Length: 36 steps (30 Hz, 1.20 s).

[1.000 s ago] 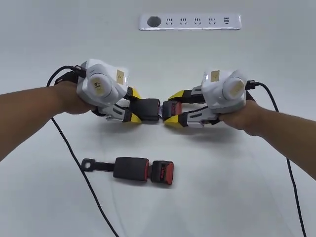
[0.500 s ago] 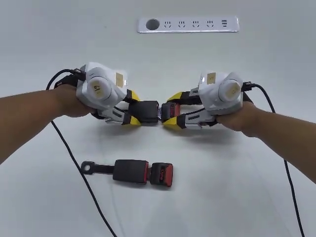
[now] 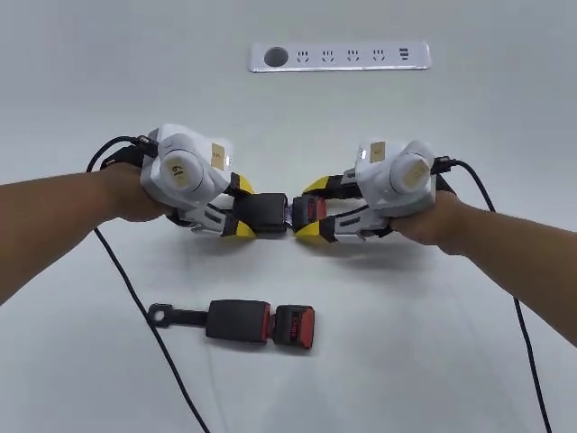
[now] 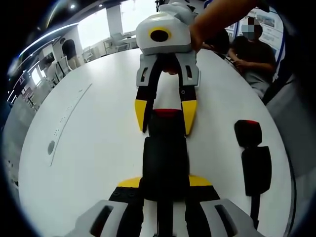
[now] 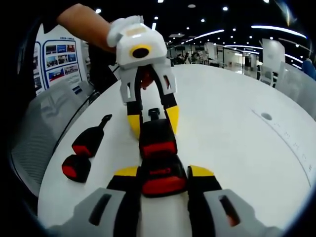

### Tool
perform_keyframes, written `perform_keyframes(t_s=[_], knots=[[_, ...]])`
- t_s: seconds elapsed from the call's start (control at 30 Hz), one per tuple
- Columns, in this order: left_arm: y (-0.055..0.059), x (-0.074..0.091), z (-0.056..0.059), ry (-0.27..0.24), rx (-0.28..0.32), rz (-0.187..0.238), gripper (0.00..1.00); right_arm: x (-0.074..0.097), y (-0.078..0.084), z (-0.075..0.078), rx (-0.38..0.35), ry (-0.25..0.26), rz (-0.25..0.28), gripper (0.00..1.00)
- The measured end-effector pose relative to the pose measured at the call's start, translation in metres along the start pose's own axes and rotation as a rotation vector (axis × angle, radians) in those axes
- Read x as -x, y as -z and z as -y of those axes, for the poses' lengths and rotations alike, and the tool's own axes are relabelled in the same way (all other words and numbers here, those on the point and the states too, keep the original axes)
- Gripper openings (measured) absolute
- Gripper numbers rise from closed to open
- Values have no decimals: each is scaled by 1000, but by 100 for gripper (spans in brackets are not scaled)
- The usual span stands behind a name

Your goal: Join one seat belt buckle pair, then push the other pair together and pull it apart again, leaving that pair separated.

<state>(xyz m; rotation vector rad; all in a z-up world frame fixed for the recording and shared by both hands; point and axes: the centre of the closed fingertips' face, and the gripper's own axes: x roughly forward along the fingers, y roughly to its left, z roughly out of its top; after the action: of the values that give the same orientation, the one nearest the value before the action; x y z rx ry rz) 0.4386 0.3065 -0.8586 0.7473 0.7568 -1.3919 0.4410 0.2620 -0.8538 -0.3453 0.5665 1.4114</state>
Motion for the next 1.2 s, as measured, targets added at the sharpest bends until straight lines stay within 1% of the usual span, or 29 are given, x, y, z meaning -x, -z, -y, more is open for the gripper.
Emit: perform_keyframes(t_s=[0.1,0.33,0.5,0.7,0.83,1.03,1.2], knots=[[0,0,0,2,-7,-14,33,1,1,0,3,0,-8,37],[0,1,0,3,-2,-9,33,6,4,0,11,3,-22,37],[0,1,0,11,-10,-17,33,14,11,3,11,2,-36,37],[0,1,1,9,-6,-24,33,15,13,4,11,4,-35,37],[0,1,1,8,-7,-21,33,16,15,4,8,12,-31,37],[-1,1,1,9,-6,-22,33,26,22,8,-3,21,-32,37],[-1,0,1,9,-2,-24,33,35,31,11,-10,30,-45,38]])
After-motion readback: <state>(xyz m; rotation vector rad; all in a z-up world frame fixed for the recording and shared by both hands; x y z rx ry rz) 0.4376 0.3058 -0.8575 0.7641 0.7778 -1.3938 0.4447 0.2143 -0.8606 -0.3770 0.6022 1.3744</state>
